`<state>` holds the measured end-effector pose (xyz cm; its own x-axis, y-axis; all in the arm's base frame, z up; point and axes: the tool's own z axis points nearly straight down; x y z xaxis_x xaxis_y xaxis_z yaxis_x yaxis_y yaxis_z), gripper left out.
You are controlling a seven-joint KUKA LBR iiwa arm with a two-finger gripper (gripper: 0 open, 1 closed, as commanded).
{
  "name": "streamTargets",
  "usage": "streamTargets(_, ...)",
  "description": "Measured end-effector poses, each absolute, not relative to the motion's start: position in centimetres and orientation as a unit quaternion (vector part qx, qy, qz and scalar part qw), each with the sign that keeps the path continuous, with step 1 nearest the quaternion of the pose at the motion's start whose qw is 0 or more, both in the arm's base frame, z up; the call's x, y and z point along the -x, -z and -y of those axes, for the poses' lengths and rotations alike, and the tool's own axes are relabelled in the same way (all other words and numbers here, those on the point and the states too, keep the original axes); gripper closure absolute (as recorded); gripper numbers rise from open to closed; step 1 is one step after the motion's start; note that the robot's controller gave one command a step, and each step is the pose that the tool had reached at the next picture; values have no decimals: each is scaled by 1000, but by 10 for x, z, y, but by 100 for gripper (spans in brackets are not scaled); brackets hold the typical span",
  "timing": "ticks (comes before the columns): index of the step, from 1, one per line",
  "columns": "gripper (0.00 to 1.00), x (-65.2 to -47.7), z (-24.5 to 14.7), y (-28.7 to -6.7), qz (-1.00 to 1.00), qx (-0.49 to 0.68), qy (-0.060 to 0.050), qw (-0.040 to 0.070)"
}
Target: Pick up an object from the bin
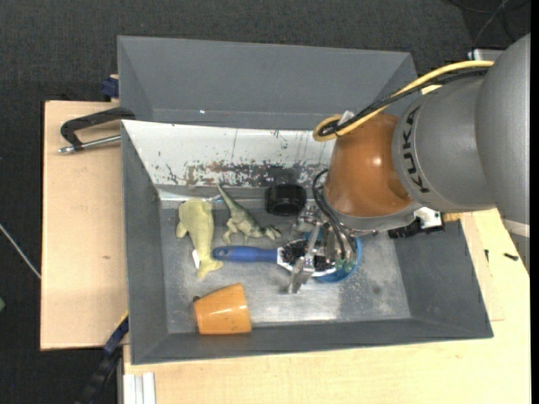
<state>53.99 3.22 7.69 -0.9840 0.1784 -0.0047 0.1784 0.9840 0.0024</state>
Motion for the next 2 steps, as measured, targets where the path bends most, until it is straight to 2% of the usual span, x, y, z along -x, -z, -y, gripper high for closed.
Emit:
streamTargets(1, 100, -541, -32, -78, -996, -89, -1, 4)
streamTargets(2, 100, -542, -33, -103, -996, -89, -1, 3)
